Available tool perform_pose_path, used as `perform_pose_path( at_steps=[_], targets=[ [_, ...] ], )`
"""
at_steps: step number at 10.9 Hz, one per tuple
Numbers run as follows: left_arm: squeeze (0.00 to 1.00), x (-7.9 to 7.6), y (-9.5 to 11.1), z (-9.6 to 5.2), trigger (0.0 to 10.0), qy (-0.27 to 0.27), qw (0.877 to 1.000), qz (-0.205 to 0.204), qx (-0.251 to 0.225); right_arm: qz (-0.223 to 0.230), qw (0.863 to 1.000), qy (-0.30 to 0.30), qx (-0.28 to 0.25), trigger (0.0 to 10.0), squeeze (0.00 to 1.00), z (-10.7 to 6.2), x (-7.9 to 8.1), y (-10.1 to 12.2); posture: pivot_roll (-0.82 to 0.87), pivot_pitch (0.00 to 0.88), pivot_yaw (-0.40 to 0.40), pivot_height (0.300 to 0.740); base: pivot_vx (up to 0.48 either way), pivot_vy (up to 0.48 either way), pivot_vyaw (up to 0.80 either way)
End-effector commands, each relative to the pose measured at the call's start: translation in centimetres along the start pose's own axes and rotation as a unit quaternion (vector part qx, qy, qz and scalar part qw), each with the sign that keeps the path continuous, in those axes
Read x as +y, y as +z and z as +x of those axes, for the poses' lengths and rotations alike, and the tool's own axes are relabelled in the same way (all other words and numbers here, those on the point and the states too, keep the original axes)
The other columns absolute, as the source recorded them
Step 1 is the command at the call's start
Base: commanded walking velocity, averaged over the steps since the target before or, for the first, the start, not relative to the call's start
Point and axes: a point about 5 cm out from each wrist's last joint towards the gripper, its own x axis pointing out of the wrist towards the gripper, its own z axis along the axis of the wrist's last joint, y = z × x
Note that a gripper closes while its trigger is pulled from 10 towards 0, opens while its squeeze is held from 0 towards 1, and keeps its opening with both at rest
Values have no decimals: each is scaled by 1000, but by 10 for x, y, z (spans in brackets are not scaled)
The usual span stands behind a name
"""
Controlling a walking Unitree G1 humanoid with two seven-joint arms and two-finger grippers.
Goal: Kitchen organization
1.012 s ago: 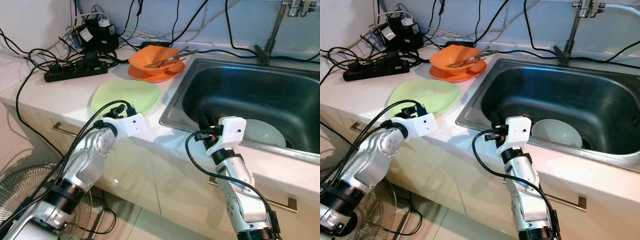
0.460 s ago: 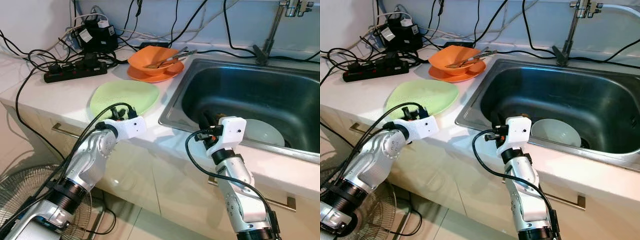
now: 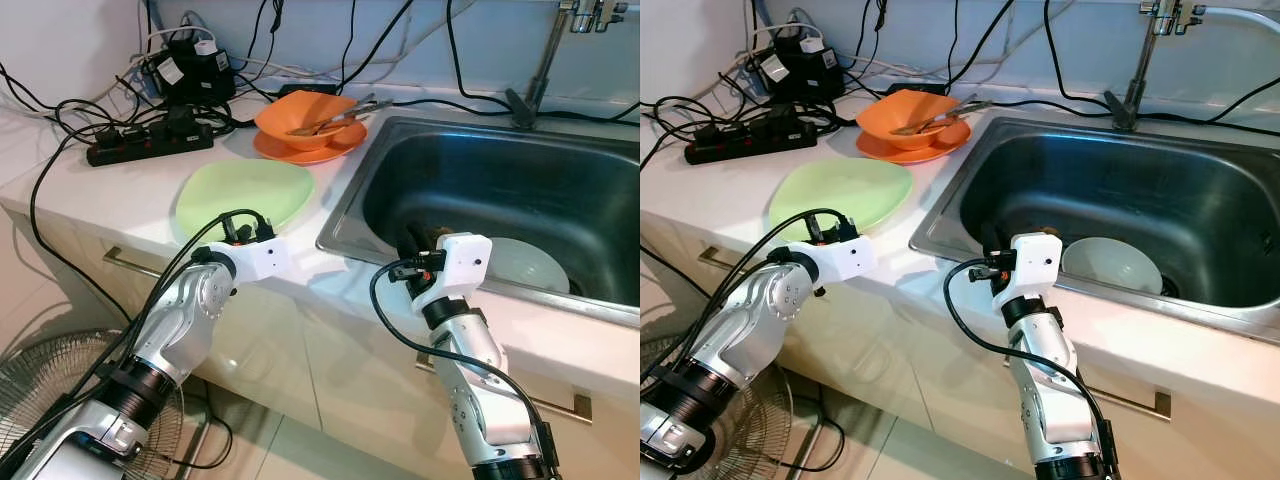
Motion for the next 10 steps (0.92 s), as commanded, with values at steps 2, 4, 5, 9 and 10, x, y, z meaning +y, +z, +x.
perform_pose_path(
  at_steps=[2,4,5,9,10],
  targets=[
    [0,-23,-20,-1,0,-38,998,-21,50,3,1000,-3,19,10000,0,0,0,-8,59,51,102,740,0,0,0],
    [0,-17,-28,-7,0,7,996,-29,83,4,1000,-1,19,10000,0,1,0,-8,69,48,98,740,0,0,0],
    [0,-15,-30,-8,0,22,995,-29,90,4,1000,0,20,10000,0,1,1,-9,71,48,97,740,0,0,0],
    [0,26,-21,-16,10000,166,984,-19,68,1,1000,2,17,10000,0,5,0,-6,74,42,98,740,0,0,0],
    [0,38,-13,-18,10000,200,978,-15,49,1,1000,1,14,10000,0,8,-2,-3,74,42,98,740,0,0,0]
  ],
)
